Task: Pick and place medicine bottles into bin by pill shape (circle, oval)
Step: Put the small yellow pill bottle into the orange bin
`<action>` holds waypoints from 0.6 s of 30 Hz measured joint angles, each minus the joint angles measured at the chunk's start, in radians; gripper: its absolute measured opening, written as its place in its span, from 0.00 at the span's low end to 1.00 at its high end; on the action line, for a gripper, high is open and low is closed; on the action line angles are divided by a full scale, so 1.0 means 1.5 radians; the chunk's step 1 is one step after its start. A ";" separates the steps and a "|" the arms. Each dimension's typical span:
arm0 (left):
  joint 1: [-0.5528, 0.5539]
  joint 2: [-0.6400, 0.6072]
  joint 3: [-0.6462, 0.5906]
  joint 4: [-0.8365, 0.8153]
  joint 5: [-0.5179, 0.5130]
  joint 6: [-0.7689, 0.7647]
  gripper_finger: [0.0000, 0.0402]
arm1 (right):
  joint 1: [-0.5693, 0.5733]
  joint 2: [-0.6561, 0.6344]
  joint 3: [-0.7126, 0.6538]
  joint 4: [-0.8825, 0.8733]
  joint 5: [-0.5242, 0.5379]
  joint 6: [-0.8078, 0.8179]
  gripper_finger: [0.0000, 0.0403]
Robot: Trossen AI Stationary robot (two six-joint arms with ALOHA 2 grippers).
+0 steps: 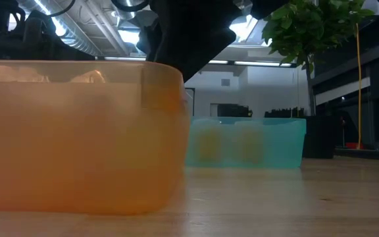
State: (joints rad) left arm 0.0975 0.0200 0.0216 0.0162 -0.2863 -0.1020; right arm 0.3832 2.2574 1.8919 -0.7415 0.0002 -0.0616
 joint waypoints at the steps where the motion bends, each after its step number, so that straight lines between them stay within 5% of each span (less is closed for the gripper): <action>1: 0.000 0.000 0.000 0.000 0.000 0.000 0.49 | 0.000 0.000 0.000 0.001 0.000 0.000 0.29; 18: 0.000 0.000 0.000 0.000 0.000 0.000 0.49 | 0.000 0.001 0.000 0.004 0.004 -0.001 0.33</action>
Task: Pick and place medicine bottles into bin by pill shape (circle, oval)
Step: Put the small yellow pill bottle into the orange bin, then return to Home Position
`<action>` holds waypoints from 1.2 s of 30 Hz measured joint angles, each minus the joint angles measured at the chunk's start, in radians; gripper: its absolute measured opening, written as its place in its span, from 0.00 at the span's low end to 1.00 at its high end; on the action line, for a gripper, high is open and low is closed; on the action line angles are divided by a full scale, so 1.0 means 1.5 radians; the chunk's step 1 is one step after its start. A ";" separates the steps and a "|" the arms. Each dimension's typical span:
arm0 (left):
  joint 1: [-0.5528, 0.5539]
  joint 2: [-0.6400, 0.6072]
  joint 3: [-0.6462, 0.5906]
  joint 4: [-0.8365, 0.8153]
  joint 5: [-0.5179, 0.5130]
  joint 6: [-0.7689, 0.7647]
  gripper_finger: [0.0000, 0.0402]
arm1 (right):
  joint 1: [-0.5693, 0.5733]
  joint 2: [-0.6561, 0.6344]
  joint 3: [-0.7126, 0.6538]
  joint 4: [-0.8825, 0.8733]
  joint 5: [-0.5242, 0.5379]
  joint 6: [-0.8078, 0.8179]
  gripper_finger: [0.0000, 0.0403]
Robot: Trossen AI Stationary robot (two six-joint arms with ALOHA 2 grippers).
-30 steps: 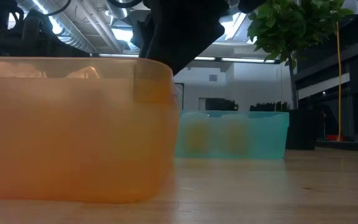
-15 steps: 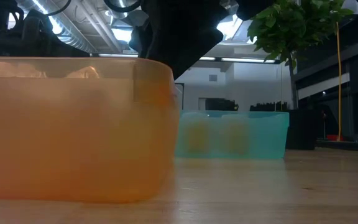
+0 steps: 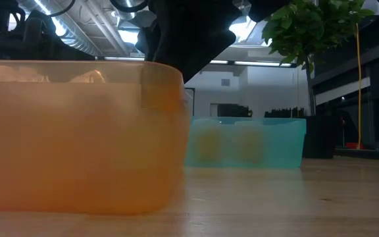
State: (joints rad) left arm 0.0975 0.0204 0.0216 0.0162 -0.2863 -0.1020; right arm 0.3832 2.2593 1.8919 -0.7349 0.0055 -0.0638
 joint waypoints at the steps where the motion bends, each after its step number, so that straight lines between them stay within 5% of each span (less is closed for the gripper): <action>1: 0.000 0.000 0.000 0.000 0.000 0.000 0.49 | 0.000 0.000 0.000 0.000 0.000 0.000 0.34; 23: 0.000 0.000 0.000 0.000 0.000 0.000 0.49 | 0.000 0.000 0.012 0.004 0.031 -0.017 0.46; 36: 0.000 0.000 0.000 0.000 0.000 0.000 0.49 | 0.002 -0.012 0.149 -0.101 0.018 0.005 0.47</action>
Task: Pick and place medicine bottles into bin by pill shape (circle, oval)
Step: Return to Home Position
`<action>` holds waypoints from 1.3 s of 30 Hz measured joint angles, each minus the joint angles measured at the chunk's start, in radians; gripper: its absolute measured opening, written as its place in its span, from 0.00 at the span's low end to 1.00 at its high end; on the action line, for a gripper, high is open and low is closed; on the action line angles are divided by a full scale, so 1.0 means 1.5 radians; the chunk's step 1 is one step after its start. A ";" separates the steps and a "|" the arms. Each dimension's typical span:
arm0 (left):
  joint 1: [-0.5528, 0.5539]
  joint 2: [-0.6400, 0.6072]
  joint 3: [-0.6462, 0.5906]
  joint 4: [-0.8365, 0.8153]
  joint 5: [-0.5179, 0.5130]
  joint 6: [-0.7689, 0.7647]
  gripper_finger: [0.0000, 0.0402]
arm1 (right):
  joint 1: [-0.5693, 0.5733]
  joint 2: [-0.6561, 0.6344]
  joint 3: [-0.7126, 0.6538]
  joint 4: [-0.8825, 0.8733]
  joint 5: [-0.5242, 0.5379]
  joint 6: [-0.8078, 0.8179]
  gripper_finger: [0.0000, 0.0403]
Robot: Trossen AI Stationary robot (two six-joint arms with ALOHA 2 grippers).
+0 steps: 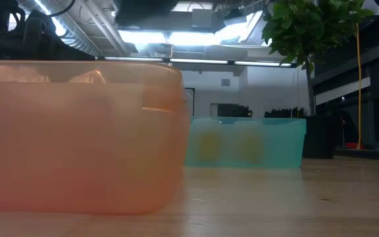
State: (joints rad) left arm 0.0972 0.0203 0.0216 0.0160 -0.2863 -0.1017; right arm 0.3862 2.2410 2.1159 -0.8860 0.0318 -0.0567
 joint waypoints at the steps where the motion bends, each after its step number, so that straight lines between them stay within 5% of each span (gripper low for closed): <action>1: 0.000 0.000 0.000 0.000 0.000 0.000 0.49 | 0.000 0.000 0.017 -0.021 -0.007 0.021 0.47; 9: 0.000 0.000 0.000 0.000 0.000 0.000 0.49 | 0.011 -0.017 0.081 -0.131 -0.023 0.033 0.47; 16: 0.000 0.000 0.000 0.000 0.000 0.000 0.49 | 0.010 -0.109 -0.028 -0.114 -0.014 0.053 0.47; 27: 0.000 0.000 0.000 0.000 0.000 0.000 0.49 | 0.036 -0.531 -0.574 0.183 0.117 0.189 0.47; 39: 0.000 0.000 0.000 0.000 0.000 0.000 0.49 | -0.025 -1.033 -1.125 0.630 0.127 0.157 0.47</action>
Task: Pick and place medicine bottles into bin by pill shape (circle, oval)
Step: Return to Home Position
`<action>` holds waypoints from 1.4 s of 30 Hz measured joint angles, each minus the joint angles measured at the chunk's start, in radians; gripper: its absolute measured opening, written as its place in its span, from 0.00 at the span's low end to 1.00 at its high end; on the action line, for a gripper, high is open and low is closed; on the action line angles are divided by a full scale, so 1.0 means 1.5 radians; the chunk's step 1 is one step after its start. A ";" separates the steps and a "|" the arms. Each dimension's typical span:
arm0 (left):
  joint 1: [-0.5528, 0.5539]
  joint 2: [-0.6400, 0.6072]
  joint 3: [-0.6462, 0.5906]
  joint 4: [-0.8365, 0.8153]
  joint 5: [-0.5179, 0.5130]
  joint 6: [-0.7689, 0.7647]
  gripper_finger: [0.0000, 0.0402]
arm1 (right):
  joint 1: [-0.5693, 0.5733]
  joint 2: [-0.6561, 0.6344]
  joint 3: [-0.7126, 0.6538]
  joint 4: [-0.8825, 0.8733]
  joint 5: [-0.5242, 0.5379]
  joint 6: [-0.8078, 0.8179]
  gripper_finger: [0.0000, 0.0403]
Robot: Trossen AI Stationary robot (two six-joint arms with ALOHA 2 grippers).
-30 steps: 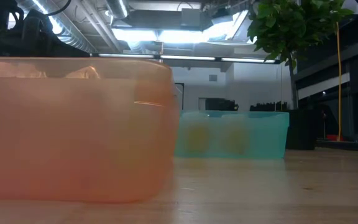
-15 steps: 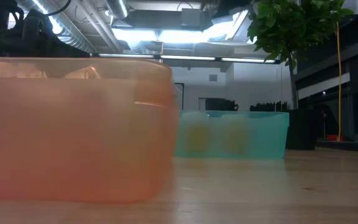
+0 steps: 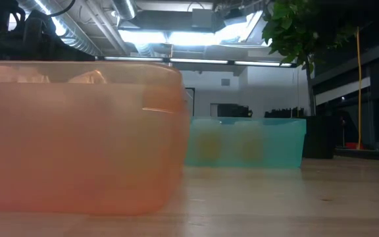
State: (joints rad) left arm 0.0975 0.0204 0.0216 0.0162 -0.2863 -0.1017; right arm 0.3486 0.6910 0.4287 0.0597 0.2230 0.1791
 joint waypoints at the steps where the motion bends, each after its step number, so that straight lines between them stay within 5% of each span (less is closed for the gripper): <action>1: 0.000 0.000 0.000 0.000 0.000 0.000 0.49 | -0.010 -0.030 -0.032 0.011 -0.001 0.000 0.47; 9: 0.000 0.000 0.000 0.000 0.000 0.000 0.49 | -0.096 -0.242 -0.191 0.036 -0.005 0.011 0.47; 19: 0.000 0.000 0.000 0.000 0.000 0.000 0.49 | -0.141 -0.400 -0.281 0.016 -0.009 -0.055 0.47; 34: 0.000 0.000 0.000 0.000 0.000 0.000 0.49 | -0.196 -0.422 -0.280 -0.004 -0.009 -0.158 0.47; 42: 0.000 0.000 0.000 0.000 0.000 0.000 0.49 | -0.196 -0.422 -0.280 -0.004 -0.009 -0.123 0.47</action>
State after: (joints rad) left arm 0.0973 0.0204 0.0217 0.0162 -0.2863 -0.1017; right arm 0.0544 0.0582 0.0082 0.0543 0.2089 -0.0059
